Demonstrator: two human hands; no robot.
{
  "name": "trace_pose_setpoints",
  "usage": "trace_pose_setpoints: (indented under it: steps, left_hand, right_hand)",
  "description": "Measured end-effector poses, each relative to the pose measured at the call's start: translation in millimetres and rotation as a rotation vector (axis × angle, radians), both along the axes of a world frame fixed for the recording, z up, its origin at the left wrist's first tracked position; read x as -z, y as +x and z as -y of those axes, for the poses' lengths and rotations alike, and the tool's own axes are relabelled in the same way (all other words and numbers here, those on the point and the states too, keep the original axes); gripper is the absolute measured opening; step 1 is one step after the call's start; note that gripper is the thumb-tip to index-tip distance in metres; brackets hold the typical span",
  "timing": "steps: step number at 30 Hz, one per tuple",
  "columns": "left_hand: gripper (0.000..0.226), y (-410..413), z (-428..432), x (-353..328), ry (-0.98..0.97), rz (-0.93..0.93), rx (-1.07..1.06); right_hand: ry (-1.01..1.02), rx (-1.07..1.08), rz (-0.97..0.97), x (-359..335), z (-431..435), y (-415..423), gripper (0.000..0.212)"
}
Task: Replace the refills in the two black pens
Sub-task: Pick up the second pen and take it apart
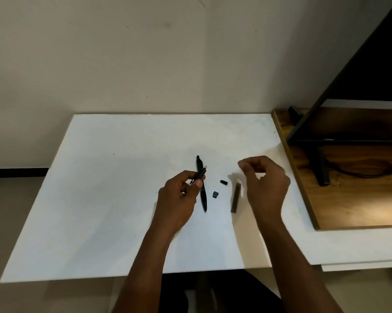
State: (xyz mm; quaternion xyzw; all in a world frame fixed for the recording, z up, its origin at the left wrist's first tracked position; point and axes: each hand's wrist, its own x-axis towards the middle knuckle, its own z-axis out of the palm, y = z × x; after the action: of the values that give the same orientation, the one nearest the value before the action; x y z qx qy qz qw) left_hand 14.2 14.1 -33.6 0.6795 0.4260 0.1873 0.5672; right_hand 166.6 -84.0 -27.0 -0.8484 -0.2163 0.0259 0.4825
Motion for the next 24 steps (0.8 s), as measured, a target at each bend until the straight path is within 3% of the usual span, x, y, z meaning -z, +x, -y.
trace_pose_setpoints:
  steps: [2,6,15,20,24]
  left_hand:
    - [0.015,0.1,-0.2,1.7,0.043,-0.027,0.021]
    - [0.018,-0.2,0.0,1.9,0.107,-0.057,0.067]
    - [0.024,-0.3,1.4,-2.2,0.137,-0.038,0.164]
    - [0.023,7.6,6.7,-4.9,0.106,0.016,0.147]
    - [0.021,4.5,5.5,-1.2,0.105,-0.010,0.126]
  right_hand:
    - [0.024,-0.046,-0.078,-5.9,4.2,7.4,0.004]
    - [0.067,-0.352,-0.405,-13.8,3.3,1.0,0.009]
    - [0.055,-0.407,-0.549,-12.2,0.1,-6.9,0.006]
    - [0.114,-0.260,-0.613,-8.2,-7.4,-16.1,0.010]
    - [0.261,0.117,-0.568,-8.0,-4.6,-2.2,0.013]
